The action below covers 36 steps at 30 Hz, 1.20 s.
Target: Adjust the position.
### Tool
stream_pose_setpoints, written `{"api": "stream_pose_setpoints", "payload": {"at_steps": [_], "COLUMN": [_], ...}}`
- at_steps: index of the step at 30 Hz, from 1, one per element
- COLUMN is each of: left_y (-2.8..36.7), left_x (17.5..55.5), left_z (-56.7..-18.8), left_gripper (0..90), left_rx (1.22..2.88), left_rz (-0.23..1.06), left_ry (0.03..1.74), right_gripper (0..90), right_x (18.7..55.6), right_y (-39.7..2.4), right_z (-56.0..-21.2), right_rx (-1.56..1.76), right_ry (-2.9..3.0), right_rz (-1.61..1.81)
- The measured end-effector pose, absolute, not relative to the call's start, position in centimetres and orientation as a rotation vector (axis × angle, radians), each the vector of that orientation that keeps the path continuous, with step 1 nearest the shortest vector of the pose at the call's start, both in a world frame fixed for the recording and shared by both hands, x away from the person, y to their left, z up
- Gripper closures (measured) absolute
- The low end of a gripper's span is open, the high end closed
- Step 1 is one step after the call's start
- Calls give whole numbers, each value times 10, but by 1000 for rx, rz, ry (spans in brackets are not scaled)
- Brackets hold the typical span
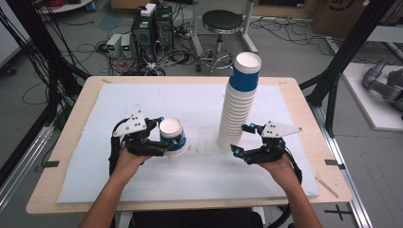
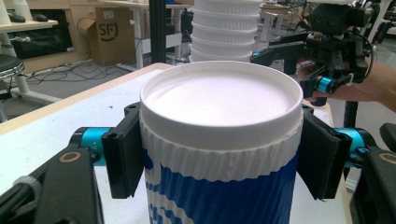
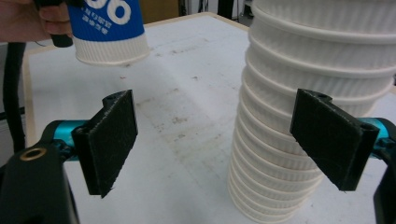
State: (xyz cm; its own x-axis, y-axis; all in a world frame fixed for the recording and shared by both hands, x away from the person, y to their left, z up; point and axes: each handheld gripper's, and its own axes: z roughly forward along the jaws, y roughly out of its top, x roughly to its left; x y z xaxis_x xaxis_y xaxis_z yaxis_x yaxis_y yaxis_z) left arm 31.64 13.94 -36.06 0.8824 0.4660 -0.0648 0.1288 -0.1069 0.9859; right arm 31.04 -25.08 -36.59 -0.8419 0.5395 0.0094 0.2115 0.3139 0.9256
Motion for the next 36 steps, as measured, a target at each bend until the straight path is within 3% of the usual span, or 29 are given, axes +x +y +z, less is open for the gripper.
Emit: {"api": "stream_pose_setpoints", "payload": {"at_steps": [36], "left_y": [100], "left_x": [301], "left_z": [-367], "left_gripper": [277], "left_rx": [1724], "left_rz": [210], "left_ry": [274], "right_gripper": [151], "right_x": [309], "right_y": [-184], "right_z": [-387], "right_rx": [427], "right_ry": [2455], "right_rz": [1678]}}
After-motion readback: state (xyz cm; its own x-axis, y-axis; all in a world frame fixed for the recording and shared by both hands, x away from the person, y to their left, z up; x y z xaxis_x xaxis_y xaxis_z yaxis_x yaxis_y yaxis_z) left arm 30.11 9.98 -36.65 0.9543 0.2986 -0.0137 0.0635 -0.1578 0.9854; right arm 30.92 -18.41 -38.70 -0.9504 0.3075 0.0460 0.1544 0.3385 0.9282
